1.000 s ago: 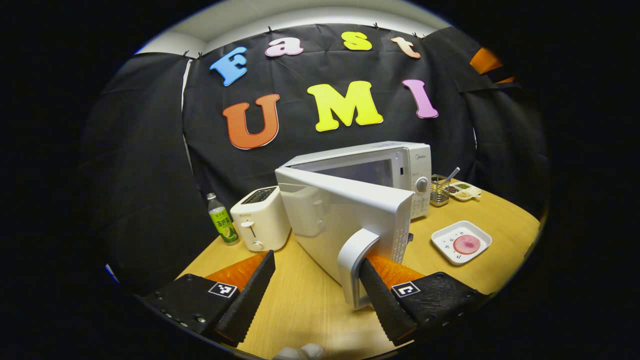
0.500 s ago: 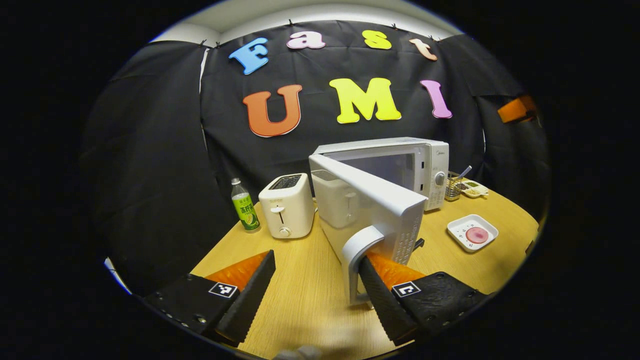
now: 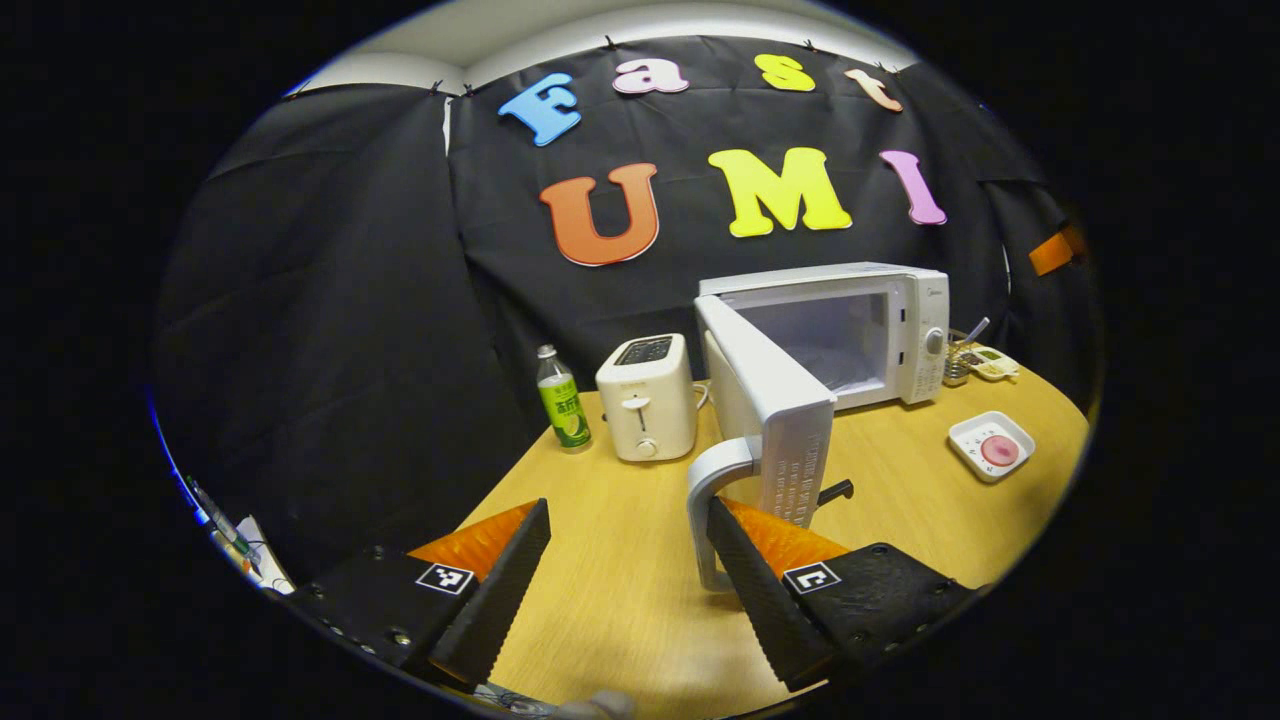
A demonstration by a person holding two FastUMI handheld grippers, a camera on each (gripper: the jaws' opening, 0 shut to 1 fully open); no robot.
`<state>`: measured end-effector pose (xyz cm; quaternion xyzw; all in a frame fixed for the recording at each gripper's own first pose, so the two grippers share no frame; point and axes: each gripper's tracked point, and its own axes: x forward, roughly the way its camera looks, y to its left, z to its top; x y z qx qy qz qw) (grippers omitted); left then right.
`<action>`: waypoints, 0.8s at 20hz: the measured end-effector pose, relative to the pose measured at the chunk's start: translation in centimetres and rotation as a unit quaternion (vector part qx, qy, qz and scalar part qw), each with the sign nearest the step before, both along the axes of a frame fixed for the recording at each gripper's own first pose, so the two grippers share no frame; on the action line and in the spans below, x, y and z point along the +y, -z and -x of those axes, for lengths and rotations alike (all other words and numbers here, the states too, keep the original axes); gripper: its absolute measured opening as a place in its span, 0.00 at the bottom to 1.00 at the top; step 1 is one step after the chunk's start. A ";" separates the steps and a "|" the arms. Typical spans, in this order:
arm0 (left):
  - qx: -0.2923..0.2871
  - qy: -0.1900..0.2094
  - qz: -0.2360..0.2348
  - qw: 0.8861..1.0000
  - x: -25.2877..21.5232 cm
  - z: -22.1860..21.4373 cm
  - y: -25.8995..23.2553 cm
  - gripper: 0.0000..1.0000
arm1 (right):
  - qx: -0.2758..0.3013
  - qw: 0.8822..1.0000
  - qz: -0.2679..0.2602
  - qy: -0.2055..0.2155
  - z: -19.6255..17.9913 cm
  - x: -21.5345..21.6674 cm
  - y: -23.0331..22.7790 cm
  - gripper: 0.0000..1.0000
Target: Open the microwave oven with the left hand, put the food in, and close the microwave oven.
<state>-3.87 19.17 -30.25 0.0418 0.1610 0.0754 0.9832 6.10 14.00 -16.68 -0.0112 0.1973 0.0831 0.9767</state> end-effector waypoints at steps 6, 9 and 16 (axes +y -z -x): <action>-0.003 -0.018 -0.008 1.000 0.8 1.4 -0.8 0.94 | 0.060 0.998 0.012 0.021 -2.1 -4.3 6.3 1.00; 0.002 -0.014 0.005 1.000 -1.1 2.2 -1.5 0.96 | 0.136 0.990 0.010 0.030 -2.9 -6.9 12.9 0.96; 0.012 -0.024 0.018 0.999 -6.5 3.3 -5.3 0.96 | 0.282 0.956 -0.073 -0.008 -4.2 -7.4 24.1 0.76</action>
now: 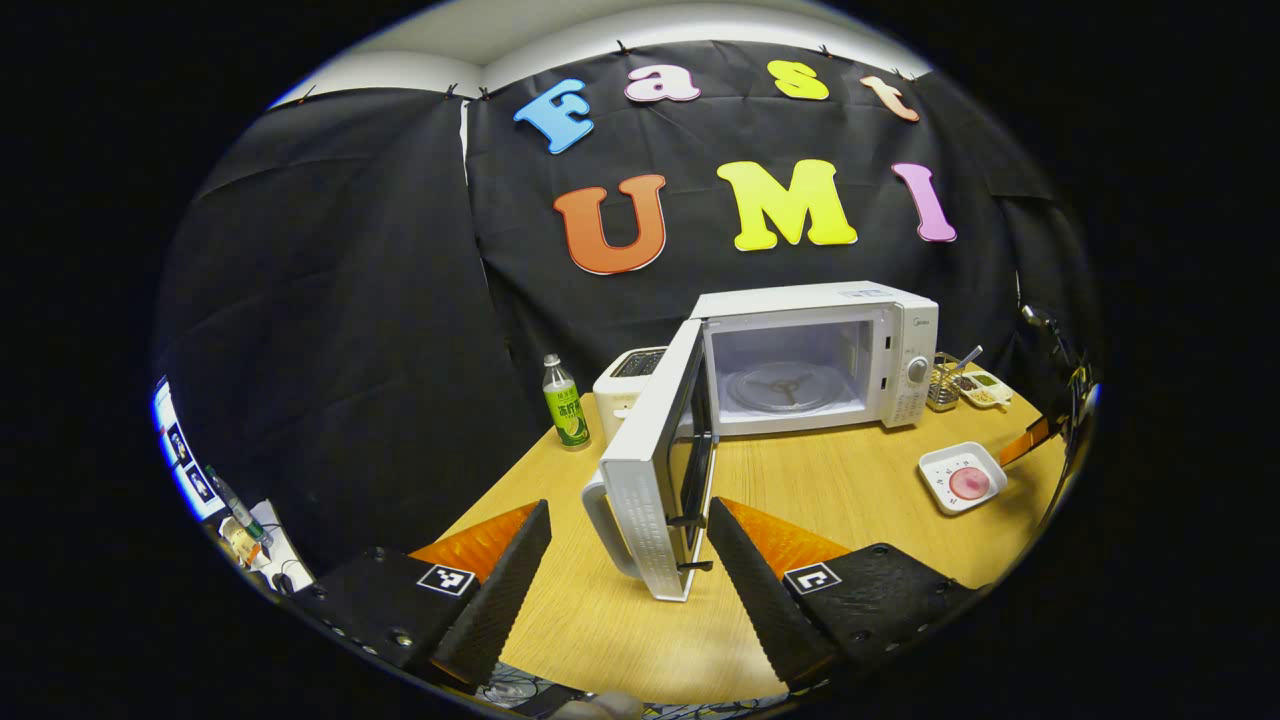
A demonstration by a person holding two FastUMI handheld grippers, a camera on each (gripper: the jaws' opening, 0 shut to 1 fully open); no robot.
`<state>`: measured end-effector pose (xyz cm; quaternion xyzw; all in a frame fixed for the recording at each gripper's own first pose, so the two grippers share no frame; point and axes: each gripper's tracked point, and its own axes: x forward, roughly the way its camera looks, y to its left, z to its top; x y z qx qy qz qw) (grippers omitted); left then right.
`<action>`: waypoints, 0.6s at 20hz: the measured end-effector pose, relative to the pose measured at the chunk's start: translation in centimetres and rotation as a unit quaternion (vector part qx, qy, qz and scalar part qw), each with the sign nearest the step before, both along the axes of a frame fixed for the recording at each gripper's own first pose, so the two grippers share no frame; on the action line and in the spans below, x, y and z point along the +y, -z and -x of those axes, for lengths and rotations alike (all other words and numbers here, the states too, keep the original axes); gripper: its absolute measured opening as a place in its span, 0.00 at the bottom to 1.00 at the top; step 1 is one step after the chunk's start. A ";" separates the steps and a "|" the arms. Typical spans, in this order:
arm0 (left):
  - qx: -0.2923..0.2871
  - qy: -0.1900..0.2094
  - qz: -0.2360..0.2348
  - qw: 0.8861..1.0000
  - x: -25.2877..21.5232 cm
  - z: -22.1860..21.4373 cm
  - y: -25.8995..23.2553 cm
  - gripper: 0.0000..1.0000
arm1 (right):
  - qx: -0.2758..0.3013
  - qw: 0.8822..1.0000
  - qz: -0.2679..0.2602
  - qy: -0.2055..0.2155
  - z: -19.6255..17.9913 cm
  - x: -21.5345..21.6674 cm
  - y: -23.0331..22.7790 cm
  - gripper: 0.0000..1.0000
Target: Open the microwave oven with the left hand, put the food in, and close the microwave oven.
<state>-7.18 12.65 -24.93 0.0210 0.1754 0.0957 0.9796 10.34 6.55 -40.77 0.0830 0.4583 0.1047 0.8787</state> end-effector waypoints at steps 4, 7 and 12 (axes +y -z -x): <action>0.001 -0.012 -0.016 1.000 -1.8 0.3 -2.6 0.96 | 0.047 0.998 -0.046 -0.011 -0.2 1.2 2.1 0.65; -0.001 -0.017 -0.022 1.000 -2.7 0.8 -3.6 0.96 | 0.065 0.996 -0.062 -0.024 -0.1 1.6 2.3 0.49; -0.003 -0.018 -0.022 1.000 -3.1 0.9 -3.2 0.96 | 0.098 0.994 -0.043 -0.016 0.0 0.8 2.7 0.37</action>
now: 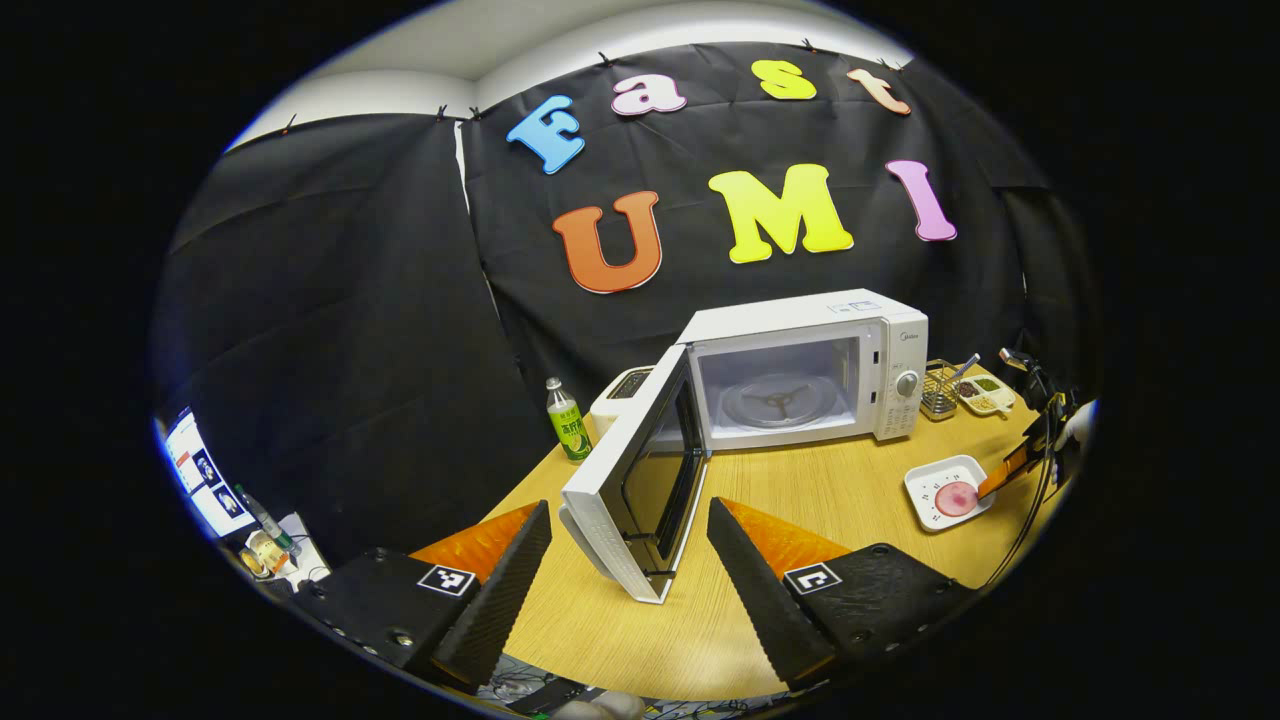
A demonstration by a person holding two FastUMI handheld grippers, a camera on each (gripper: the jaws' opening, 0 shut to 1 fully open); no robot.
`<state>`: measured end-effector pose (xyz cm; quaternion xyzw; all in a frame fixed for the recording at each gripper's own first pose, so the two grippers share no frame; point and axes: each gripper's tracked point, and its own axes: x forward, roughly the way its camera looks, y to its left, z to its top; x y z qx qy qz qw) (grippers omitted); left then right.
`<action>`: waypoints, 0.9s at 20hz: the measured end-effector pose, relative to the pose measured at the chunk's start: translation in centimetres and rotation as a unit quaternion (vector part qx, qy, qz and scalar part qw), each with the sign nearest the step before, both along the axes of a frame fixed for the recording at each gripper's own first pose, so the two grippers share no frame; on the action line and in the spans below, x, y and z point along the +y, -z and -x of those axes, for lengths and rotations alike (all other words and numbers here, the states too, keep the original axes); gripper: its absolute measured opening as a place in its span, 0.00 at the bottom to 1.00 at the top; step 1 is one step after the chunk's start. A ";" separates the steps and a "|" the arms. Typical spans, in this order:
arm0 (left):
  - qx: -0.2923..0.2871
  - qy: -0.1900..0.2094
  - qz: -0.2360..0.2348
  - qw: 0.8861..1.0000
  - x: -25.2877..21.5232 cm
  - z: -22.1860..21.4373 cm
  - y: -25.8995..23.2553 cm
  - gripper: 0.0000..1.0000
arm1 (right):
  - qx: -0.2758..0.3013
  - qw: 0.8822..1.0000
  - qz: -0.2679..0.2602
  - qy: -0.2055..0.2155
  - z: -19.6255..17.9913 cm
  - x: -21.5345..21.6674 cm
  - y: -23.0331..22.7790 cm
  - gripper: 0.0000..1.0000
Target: Open the microwave oven with the left hand, put the food in, and close the microwave oven.
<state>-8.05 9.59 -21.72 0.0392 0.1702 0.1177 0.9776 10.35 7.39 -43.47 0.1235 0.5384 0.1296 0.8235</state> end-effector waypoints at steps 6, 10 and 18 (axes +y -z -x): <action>-0.005 0.000 0.011 1.000 1.3 -1.0 0.8 0.96 | 0.037 0.998 0.048 0.027 -0.3 -0.6 0.4 0.06; -0.015 0.004 0.016 1.000 2.4 -1.6 0.9 0.96 | 0.063 0.996 -0.016 0.068 0.4 0.1 0.2 0.04; -0.009 0.029 0.021 0.999 3.7 -2.1 0.2 0.96 | 0.032 0.979 -0.158 0.124 0.4 2.7 -1.3 0.04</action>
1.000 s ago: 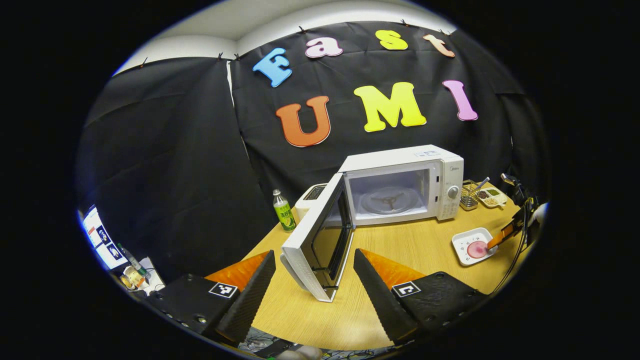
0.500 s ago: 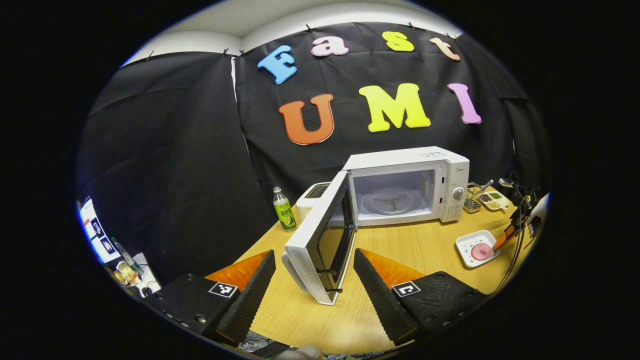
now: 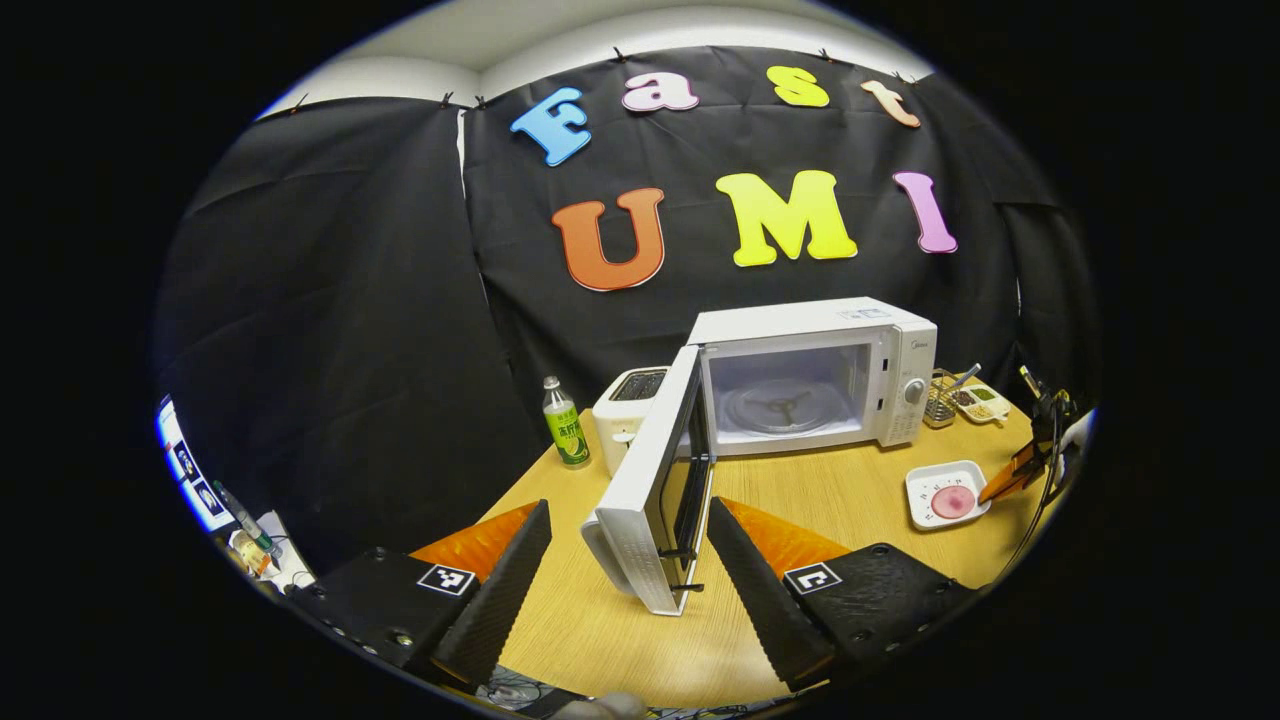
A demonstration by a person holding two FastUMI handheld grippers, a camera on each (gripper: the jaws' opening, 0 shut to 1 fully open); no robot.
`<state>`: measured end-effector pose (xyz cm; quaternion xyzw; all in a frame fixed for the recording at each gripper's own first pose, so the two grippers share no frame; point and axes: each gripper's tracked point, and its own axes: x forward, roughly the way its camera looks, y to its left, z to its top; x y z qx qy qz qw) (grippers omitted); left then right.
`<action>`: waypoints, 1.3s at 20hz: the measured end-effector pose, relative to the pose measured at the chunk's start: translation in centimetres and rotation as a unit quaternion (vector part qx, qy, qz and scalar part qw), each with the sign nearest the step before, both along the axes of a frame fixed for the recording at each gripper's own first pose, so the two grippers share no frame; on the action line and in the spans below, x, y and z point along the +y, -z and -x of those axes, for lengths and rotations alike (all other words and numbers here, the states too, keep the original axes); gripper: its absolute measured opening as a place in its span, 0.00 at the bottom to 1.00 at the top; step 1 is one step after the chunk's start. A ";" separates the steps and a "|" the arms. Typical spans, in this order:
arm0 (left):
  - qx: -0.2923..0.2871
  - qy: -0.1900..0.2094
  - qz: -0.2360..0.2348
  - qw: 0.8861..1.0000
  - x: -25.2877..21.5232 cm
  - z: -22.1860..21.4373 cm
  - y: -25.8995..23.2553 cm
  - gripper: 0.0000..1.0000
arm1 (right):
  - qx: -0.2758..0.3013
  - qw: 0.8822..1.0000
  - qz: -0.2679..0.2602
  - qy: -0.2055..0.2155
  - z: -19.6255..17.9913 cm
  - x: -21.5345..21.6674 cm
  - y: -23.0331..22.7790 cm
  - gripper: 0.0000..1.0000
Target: Open the microwave oven with the left hand, put the food in, and close the microwave oven.
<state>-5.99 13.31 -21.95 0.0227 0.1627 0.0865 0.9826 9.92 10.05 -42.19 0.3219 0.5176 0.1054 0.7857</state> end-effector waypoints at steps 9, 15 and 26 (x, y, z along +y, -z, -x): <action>-0.012 0.043 -0.011 0.999 -1.6 -1.2 -2.6 0.96 | -0.070 0.995 -0.076 0.014 -0.8 9.3 -7.7 0.04; -0.025 0.080 -0.003 0.997 -3.5 -1.6 -5.4 0.96 | -0.091 0.985 -0.131 0.071 -4.8 17.5 -12.0 0.04; -0.008 0.106 -0.001 0.994 -3.2 -2.4 -4.4 0.96 | -0.129 0.953 -0.173 0.214 -12.9 26.5 -11.9 0.04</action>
